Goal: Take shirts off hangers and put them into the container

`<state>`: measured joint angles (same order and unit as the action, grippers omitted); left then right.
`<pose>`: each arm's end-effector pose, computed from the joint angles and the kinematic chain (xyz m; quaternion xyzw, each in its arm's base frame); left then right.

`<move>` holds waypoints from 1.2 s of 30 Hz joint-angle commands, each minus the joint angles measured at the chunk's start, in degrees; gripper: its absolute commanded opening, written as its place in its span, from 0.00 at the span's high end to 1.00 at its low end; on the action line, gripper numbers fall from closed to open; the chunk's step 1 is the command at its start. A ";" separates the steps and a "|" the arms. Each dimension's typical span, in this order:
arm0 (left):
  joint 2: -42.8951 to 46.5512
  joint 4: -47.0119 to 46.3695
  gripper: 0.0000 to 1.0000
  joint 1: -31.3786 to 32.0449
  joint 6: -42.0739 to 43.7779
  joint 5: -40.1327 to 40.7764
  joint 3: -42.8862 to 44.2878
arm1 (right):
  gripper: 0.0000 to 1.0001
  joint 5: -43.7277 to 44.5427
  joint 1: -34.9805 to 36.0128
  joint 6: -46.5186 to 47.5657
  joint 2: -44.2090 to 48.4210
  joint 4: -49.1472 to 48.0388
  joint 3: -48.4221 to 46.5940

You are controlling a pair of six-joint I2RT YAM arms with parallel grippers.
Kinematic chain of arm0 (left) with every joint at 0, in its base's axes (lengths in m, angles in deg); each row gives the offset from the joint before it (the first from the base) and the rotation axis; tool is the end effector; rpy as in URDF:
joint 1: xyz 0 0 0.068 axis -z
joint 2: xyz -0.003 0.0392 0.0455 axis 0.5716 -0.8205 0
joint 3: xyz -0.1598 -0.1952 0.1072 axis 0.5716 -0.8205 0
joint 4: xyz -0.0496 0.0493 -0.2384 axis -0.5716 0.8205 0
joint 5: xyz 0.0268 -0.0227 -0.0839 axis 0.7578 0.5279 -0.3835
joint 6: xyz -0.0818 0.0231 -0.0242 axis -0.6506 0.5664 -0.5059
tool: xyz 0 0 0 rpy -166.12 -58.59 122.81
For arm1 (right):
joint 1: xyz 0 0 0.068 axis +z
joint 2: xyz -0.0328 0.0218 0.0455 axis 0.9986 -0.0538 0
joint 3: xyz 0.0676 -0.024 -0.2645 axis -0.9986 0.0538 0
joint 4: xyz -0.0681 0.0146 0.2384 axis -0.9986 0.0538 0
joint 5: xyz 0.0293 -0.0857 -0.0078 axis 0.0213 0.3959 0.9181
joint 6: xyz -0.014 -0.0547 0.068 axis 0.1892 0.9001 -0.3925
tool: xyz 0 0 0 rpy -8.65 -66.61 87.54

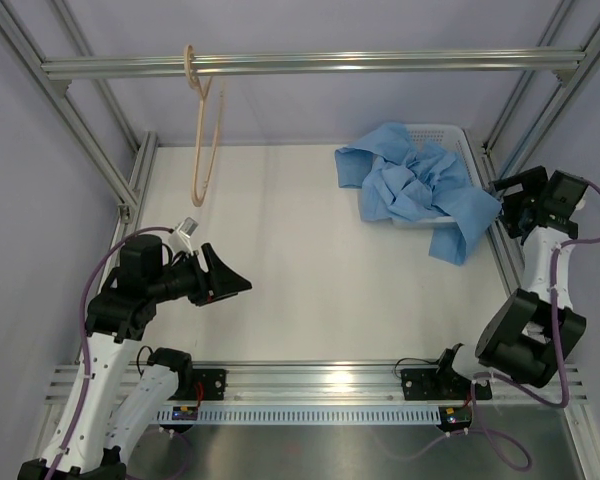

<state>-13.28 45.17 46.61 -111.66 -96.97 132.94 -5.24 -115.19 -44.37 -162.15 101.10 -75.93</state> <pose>0.1142 -0.0756 0.2980 -0.0581 0.8556 -0.4568 0.2364 0.2960 -0.1386 0.2995 0.4666 0.7284 0.1696 0.4722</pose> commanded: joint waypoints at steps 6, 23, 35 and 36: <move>-0.32 -6.11 0.35 0.21 -1.23 -3.76 0.27 | 0.01 -17.39 -1.78 -1.84 -6.36 0.89 7.20; -0.32 -5.51 0.34 0.21 -0.80 -3.94 -0.52 | 0.01 -4.46 -1.96 -25.94 9.65 -39.57 36.66; 0.82 -2.07 0.34 0.21 -0.79 -2.80 -0.87 | 0.01 2.06 -1.96 -31.23 -1.43 -52.09 40.28; 1.00 -2.07 0.34 0.21 -0.88 -2.71 -0.96 | 0.00 2.85 -1.96 -31.05 -1.08 -52.00 40.54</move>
<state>-13.24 43.03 46.61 -112.47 -98.24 130.95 -6.47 -116.98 -74.77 -164.31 54.15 -35.69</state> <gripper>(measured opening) 0.658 0.993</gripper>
